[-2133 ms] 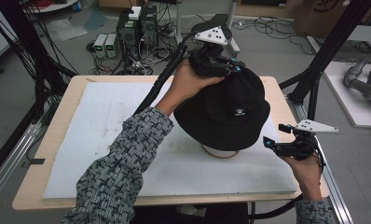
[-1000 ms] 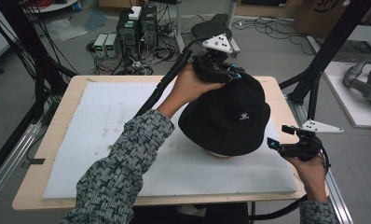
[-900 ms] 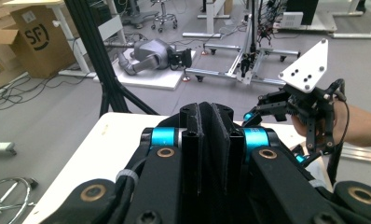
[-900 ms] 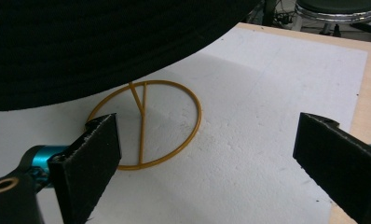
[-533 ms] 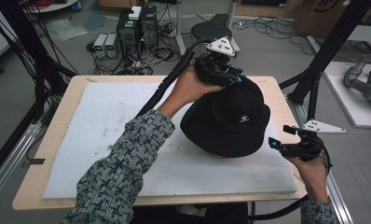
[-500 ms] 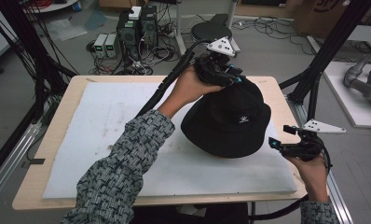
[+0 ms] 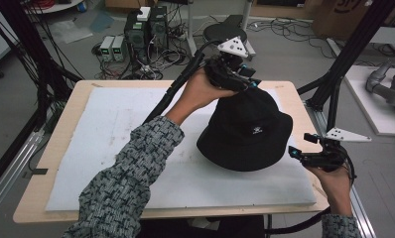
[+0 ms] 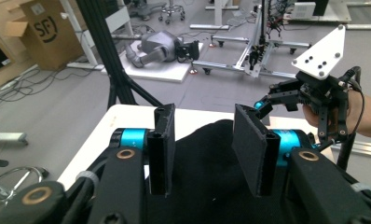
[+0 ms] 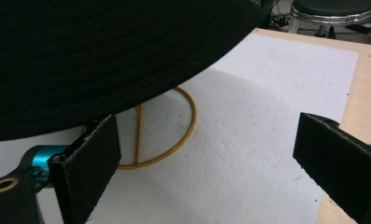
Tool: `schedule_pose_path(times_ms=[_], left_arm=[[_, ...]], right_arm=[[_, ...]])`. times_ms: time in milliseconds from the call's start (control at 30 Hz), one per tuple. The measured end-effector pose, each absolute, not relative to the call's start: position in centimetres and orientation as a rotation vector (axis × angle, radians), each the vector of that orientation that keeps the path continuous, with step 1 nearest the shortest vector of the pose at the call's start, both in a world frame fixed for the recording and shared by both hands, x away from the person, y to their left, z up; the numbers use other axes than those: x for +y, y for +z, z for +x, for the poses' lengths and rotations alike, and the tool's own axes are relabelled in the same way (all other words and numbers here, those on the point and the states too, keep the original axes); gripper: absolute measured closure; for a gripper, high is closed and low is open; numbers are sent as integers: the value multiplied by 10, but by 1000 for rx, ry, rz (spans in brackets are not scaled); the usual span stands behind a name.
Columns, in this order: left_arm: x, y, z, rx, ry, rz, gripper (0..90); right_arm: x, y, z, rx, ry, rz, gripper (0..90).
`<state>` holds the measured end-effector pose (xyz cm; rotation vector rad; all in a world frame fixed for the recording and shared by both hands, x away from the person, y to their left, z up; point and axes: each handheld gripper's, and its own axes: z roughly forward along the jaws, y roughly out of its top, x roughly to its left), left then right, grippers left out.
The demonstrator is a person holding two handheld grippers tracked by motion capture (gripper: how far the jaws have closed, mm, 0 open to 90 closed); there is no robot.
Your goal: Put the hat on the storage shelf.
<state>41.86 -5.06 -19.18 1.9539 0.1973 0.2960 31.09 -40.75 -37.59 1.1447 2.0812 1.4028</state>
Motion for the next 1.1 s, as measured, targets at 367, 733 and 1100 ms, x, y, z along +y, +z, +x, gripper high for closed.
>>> schedule_pose_path(times_ms=[367,733,1100], left_arm=[[-20,-170,415,248,344,1917,481],[26,-146,407,299,425,1896,438],[88,-142,403,409,487,1836,429]], right_arm=[[-409,-374,310,2103,1404,1143,74],[-408,-372,310,2108,1406,1125,74],[-405,-371,310,2120,1405,1123,74]])
